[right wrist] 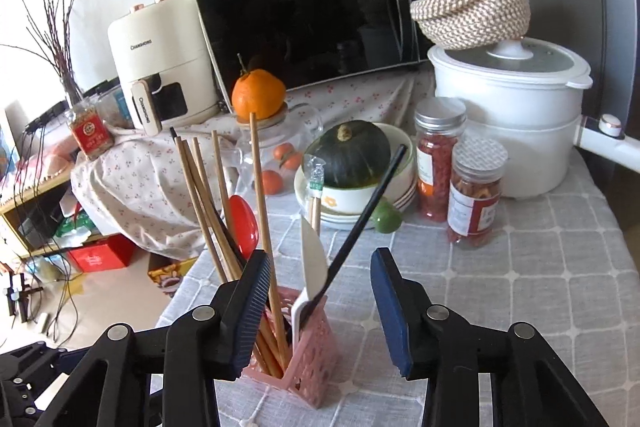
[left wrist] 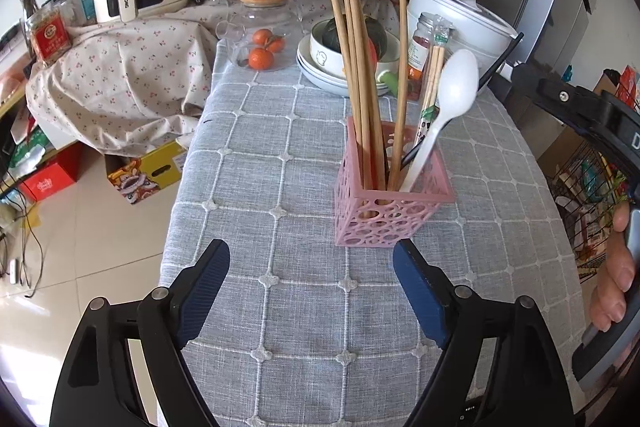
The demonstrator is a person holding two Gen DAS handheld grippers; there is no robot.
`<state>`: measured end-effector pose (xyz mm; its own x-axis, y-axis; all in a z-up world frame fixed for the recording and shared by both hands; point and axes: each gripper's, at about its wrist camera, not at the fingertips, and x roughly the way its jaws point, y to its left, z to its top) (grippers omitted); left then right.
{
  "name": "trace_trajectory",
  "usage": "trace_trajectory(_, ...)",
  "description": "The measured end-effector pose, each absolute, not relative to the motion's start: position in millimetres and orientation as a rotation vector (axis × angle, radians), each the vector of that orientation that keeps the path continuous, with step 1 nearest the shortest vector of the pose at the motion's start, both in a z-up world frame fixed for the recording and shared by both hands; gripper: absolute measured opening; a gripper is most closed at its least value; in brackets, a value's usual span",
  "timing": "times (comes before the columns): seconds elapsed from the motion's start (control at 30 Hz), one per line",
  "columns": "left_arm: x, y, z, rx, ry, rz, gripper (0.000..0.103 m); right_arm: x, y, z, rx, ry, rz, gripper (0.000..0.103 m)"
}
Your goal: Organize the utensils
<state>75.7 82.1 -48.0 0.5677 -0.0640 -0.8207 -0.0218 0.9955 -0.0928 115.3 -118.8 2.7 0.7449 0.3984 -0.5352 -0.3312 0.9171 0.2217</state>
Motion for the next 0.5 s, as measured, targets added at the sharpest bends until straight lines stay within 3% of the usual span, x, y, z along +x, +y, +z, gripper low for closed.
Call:
trace_trajectory(0.13,68.2,74.0,-46.0,-0.080,0.964,-0.008,0.088,97.4,-147.4,9.4,0.111,0.624,0.341,0.068)
trace_trajectory(0.3,56.2,58.9,-39.6,-0.083,0.950,0.027,0.089,69.4,-179.8,10.0,0.013,0.674,0.226,0.078)
trace_trajectory(0.43,43.6,47.4,-27.3,-0.090,0.920,0.046,0.094,40.2,-200.0,4.4,-0.051,0.705,0.189,0.092)
trace_trajectory(0.5,36.1,40.9,-20.0,-0.087,0.893,0.061,0.096,26.6,-208.2,2.9,-0.061,0.717,0.165,0.094)
